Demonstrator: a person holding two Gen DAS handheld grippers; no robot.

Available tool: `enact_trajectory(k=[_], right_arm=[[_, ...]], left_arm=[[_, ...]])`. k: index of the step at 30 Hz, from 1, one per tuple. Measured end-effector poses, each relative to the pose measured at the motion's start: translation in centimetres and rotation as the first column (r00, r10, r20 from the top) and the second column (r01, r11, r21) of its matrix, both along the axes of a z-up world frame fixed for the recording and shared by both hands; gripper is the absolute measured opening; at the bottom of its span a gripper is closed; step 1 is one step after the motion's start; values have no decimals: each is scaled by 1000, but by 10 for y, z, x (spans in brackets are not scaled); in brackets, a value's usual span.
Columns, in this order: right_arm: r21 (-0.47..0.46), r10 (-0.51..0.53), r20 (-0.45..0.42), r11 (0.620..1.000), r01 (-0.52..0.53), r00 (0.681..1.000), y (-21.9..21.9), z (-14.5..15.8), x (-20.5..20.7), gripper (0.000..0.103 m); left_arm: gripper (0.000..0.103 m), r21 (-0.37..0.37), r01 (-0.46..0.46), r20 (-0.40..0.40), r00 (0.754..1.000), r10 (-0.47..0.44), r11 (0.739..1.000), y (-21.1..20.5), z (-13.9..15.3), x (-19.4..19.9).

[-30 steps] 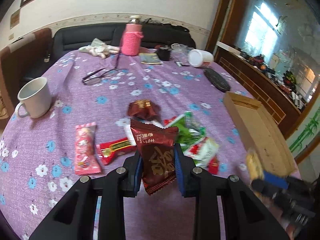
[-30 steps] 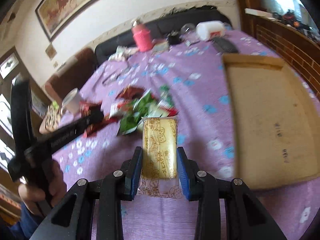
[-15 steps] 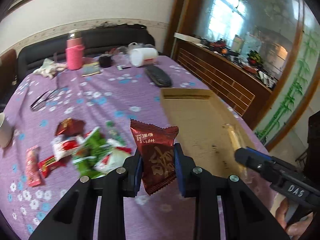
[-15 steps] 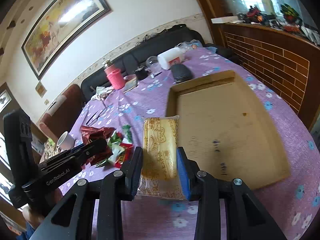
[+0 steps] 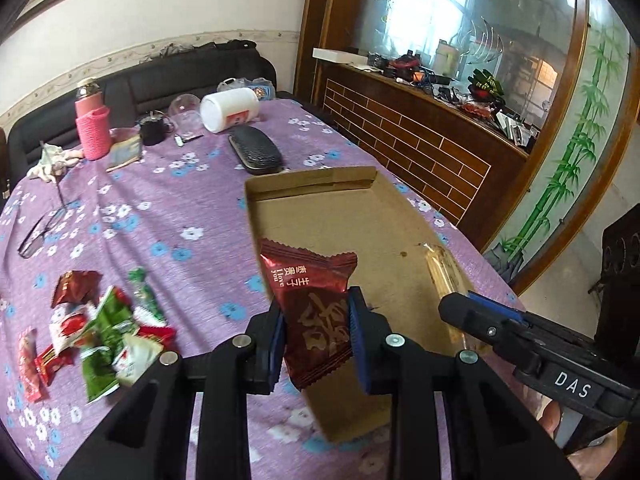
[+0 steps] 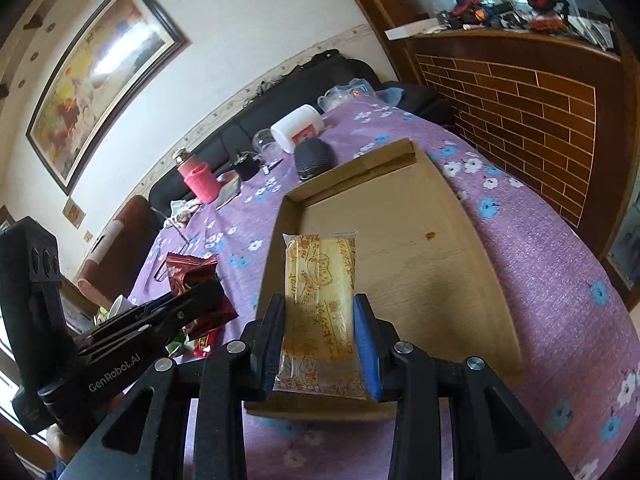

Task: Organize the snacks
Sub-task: 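Carry the biscuit and the red pouch over the cardboard tray with both grippers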

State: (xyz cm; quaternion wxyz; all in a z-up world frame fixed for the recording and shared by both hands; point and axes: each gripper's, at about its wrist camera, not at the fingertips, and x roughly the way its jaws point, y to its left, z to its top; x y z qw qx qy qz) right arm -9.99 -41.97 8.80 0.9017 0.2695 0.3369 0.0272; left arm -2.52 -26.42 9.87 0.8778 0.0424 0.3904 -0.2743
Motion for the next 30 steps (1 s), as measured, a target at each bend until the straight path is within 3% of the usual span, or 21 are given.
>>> enact_trajectory(k=[9, 20, 23, 30], right_arm=[[-19, -42, -20, 999, 42, 999, -28, 6, 38, 36], [30, -57, -133, 998, 61, 990, -46, -27, 102, 36], [-17, -75, -159, 997, 73, 984, -41, -36, 110, 36], [10, -75, -183, 997, 78, 980, -45, -55, 117, 36]], left_arm=[[27, 7, 15, -9, 1000, -15, 1000, -29, -10, 25], [27, -12, 28, -106, 994, -30, 1000, -52, -52, 59], [27, -26, 26, -136, 990, -30, 999, -51, -63, 63], [27, -5, 55, -133, 990, -55, 998, -50, -72, 63]])
